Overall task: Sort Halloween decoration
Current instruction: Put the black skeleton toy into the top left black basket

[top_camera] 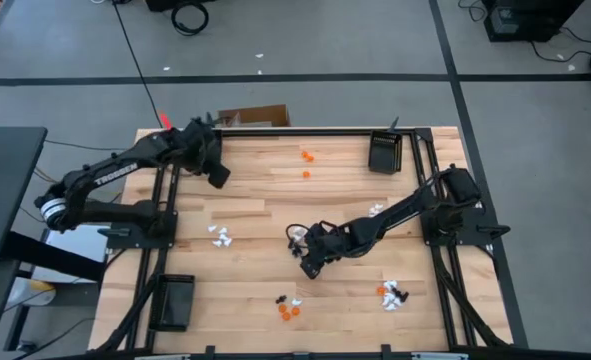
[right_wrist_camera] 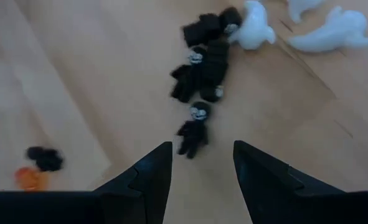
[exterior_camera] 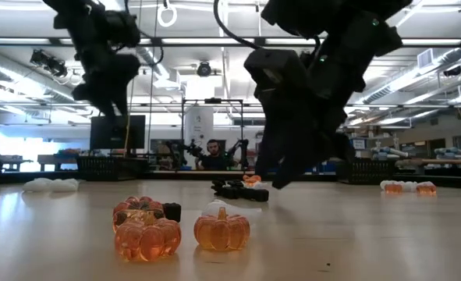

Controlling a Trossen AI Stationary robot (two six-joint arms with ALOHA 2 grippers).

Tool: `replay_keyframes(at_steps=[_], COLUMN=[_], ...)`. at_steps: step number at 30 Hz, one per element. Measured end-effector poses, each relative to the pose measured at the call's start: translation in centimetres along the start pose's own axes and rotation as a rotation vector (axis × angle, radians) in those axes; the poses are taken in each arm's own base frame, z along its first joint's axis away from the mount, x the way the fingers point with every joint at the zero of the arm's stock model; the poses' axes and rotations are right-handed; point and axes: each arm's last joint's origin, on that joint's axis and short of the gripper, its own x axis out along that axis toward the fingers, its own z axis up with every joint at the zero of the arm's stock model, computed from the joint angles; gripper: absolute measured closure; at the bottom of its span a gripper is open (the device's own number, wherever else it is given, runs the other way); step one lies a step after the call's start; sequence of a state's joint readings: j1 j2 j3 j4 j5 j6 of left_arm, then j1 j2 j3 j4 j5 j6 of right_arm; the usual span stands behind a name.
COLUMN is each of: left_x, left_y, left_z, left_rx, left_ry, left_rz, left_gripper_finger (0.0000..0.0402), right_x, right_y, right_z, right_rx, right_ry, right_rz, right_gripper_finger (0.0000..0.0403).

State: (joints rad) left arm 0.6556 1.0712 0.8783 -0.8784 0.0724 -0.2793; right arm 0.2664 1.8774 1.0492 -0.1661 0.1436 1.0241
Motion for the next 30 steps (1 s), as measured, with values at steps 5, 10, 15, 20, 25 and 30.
replay_keyframes(at_steps=[5,10,15,20,25,30], left_x=[-0.2,-0.3,-0.5,-0.9,-1.2,-1.4], left_y=[-2.7,-5.0,-7.1,-9.2,-10.4,-11.0], left_z=[-0.6,-1.3,-2.1,-3.0,-3.6,-3.7], left_rx=[0.089,0.18,0.286,0.41,0.451,0.408], left_ry=[-0.028,-0.04,-0.061,-0.102,-0.121,-0.134], left_rz=[-0.084,-0.152,-0.224,-0.301,-0.356,-0.388], left_gripper_finger=[0.0175,0.0178,0.0192,0.0205,0.0209,0.0209], right_x=[1.1,2.1,1.8,0.9,-1.3,-4.0], right_y=[0.2,0.2,0.2,0.6,2.1,2.7], right_z=[-0.4,-0.9,-0.9,-0.4,1.1,2.6], right_rx=[-0.022,-0.088,-0.127,-0.141,-0.163,-0.197], right_ry=[-0.022,-0.033,-0.044,-0.043,-0.152,-0.261], right_rz=[0.01,0.005,-0.008,0.045,0.18,0.216], right_gripper_finger=[0.0227,0.0239,0.0289,0.0382,0.039,0.0398])
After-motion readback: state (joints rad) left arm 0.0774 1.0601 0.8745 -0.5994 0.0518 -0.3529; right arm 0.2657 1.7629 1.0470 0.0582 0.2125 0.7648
